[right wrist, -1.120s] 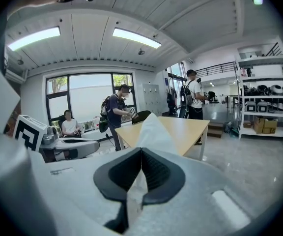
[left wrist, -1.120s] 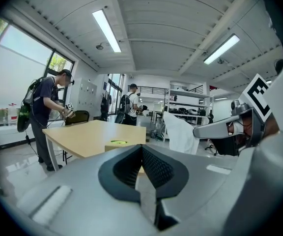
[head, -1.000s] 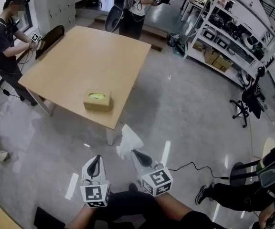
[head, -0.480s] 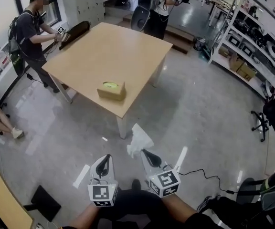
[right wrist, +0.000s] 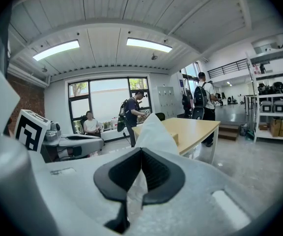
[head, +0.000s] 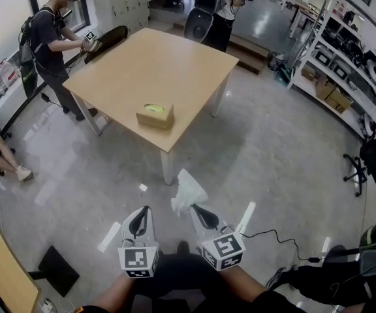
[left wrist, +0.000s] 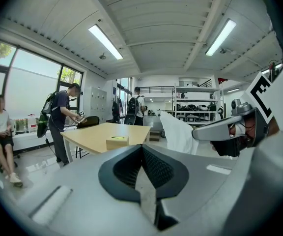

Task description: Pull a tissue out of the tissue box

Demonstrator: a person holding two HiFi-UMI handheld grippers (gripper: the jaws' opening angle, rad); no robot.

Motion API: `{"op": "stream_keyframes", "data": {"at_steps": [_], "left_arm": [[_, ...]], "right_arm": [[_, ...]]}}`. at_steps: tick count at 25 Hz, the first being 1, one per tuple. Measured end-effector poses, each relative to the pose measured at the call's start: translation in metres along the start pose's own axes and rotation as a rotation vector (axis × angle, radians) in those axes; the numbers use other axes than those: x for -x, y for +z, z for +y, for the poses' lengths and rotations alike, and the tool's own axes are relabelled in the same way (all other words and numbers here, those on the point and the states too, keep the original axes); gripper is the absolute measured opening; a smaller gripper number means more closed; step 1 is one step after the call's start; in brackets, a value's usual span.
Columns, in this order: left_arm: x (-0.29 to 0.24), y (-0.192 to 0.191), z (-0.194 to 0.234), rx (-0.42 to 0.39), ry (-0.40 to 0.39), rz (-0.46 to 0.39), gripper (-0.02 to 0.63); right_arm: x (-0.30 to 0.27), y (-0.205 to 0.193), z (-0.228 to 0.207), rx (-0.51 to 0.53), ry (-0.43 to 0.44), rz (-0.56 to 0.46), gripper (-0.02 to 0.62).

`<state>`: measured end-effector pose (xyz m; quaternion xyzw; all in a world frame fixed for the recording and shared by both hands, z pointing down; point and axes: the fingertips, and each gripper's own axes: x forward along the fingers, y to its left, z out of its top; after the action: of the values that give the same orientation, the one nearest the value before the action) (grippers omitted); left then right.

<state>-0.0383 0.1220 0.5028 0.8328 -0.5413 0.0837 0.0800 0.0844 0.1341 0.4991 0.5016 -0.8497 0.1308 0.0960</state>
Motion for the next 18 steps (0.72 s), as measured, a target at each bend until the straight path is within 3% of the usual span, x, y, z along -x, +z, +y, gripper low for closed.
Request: {"op": "stream_keyframes", "data": {"at_steps": [10,18], "left_arm": [[0.010,-0.008,-0.005,0.025,0.025,-0.006,0.018],[0.004,-0.014,-0.011,0.005,0.000,-0.009,0.018]], "right_arm": [[0.010,-0.006,0.007,0.044,0.030,0.021,-0.008],[0.014,-0.005,0.000,0.050,0.009,0.018,-0.008]]}}
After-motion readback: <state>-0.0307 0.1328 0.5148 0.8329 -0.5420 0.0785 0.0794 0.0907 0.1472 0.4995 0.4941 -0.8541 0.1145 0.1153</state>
